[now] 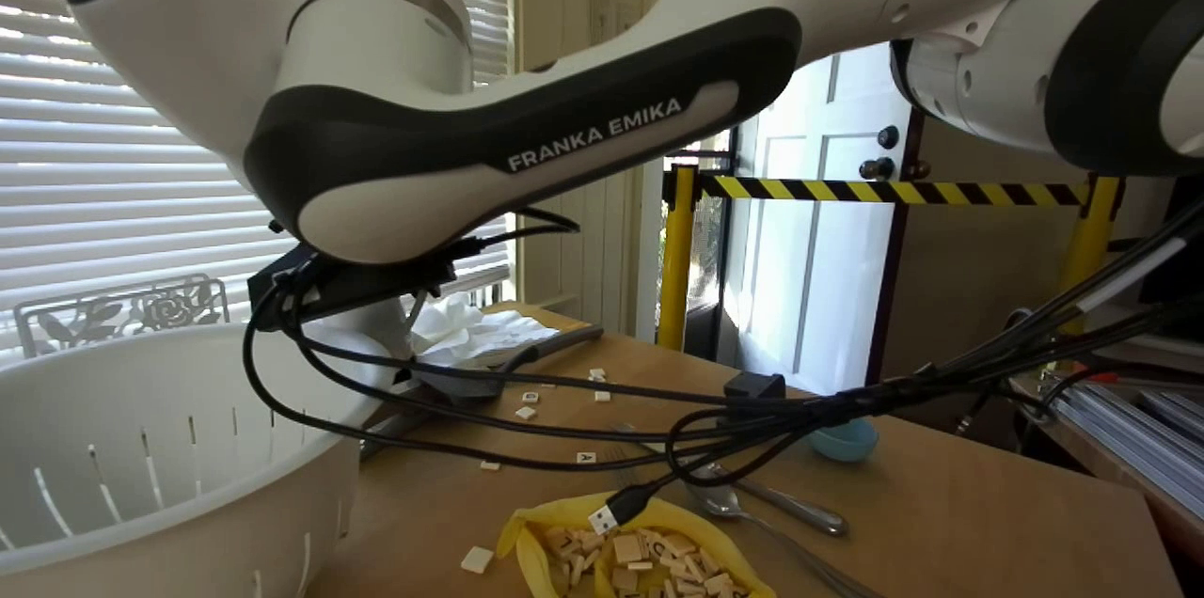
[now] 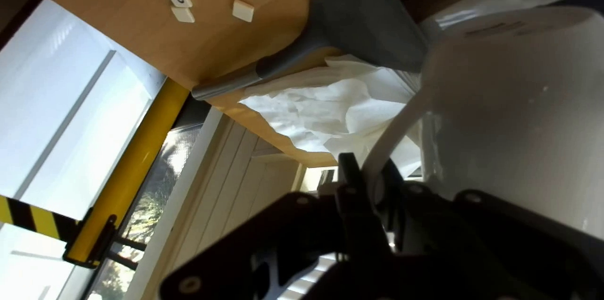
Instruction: Pour the tile letters from the cup into the bowl
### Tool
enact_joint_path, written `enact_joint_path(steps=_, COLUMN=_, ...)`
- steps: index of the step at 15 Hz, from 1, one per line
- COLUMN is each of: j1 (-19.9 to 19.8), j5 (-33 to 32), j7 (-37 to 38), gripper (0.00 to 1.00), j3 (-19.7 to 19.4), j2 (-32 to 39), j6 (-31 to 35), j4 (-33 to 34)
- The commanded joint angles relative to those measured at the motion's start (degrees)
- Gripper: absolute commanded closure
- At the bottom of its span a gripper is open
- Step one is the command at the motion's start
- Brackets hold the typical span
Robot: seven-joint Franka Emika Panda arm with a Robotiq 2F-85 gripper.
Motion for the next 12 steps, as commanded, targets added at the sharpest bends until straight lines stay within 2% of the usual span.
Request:
enact_joint_path(steps=1, j1=0.92, j5=0.21, j7=8.28, gripper=0.97, j3=-3.51, j2=1.99, j6=3.79, j4=2.18)
enact_joint_path(steps=7, j1=2.03, j5=0.75, j7=18.85, gripper=0.97, j3=-5.17, j2=2.19, j6=-1.36, j4=2.16)
enact_joint_path(steps=12, j1=2.91, j5=1.01, j7=27.98, gripper=0.97, j3=-5.4, j2=1.87, j6=-14.64, j4=1.82)
